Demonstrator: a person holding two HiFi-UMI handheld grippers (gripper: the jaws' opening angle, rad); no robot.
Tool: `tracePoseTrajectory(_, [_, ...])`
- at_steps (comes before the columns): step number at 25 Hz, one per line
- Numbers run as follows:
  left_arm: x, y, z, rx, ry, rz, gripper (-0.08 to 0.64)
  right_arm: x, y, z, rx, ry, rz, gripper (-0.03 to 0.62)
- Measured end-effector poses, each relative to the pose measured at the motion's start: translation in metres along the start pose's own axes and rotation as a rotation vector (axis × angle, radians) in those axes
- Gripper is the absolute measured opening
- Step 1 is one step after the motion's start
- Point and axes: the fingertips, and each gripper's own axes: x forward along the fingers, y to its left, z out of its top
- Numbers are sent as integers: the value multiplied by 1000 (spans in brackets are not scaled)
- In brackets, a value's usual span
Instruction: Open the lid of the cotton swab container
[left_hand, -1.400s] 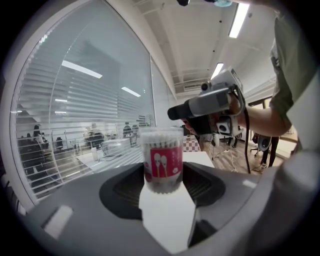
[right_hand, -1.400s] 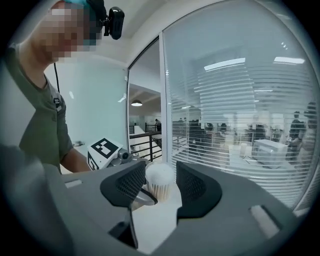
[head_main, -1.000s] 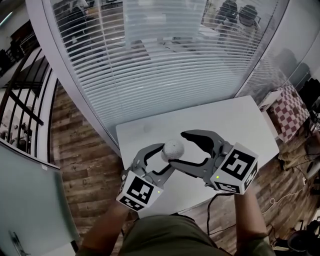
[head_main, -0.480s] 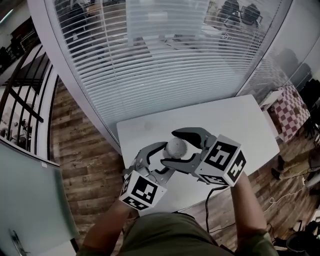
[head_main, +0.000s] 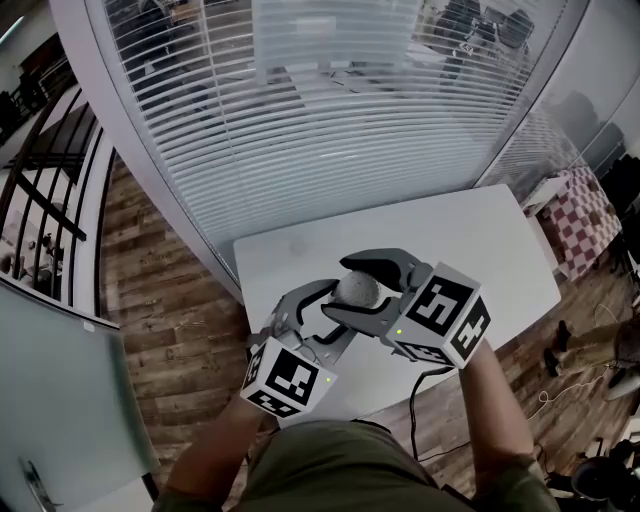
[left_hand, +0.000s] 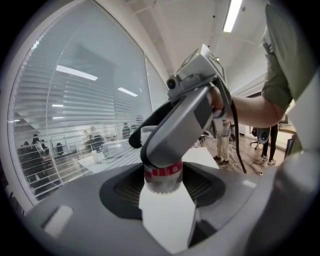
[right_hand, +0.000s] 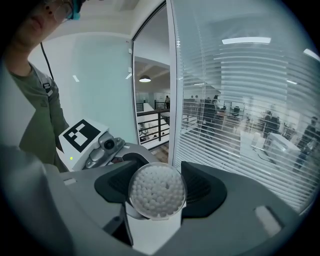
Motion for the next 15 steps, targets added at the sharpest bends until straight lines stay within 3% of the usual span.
tracePoseTrajectory(15, [2, 6, 1, -39, -31, -7, 245, 0, -6, 6, 23, -67, 26, 276])
